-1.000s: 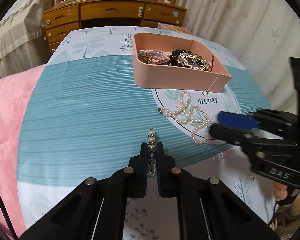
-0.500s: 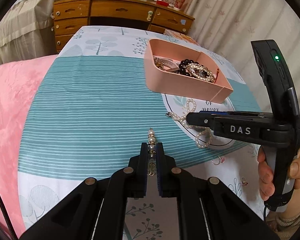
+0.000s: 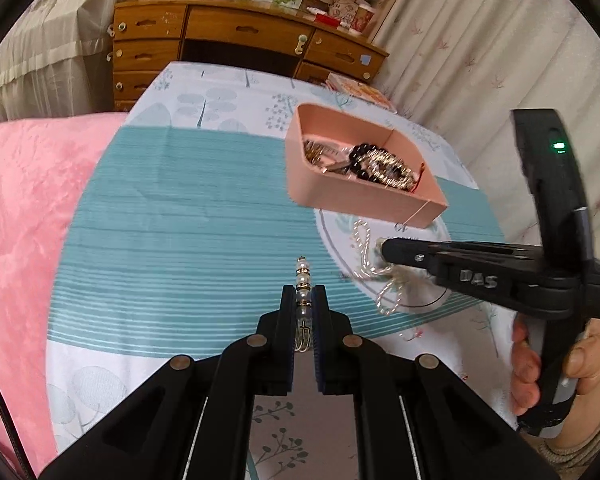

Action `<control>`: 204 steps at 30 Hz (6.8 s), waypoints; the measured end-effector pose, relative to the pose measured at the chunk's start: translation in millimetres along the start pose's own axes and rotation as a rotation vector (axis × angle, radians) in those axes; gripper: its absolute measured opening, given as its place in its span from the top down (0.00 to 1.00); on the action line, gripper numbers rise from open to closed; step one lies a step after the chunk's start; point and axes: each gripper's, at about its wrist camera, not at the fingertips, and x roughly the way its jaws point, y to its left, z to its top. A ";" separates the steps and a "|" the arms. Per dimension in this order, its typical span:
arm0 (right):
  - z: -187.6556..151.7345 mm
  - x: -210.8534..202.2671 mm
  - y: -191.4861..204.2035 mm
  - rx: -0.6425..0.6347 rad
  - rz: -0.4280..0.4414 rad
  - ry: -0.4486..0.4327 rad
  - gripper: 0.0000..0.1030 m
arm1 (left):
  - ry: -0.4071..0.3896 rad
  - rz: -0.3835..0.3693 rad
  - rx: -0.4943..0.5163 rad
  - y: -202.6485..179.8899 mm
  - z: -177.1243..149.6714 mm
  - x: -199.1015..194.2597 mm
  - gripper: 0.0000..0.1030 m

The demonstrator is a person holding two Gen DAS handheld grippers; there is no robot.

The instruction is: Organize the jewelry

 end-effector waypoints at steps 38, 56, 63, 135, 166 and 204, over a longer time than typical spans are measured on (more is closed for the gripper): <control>163.7 -53.0 -34.9 0.055 0.061 -0.345 0.96 | 0.037 0.074 0.136 -59.9 134.5 101.0 0.95; 152.5 -24.7 -45.2 0.053 0.111 -0.223 0.95 | 0.017 0.091 0.146 -54.5 126.1 95.8 0.54; 133.8 -48.3 -36.5 0.029 0.118 -0.257 0.94 | -0.006 0.100 0.144 -58.1 122.3 70.5 0.54; -164.2 -33.2 -55.3 -0.452 -0.024 -0.173 0.86 | 0.049 0.057 0.564 -120.2 -62.8 31.2 0.25; -155.2 -37.1 -84.3 -0.318 0.057 -0.169 0.86 | 0.221 -0.084 0.901 -132.1 -31.9 84.8 0.81; -129.3 -63.2 -74.3 -0.297 0.066 -0.222 0.86 | 0.246 -0.104 0.862 -128.2 -22.5 85.5 0.72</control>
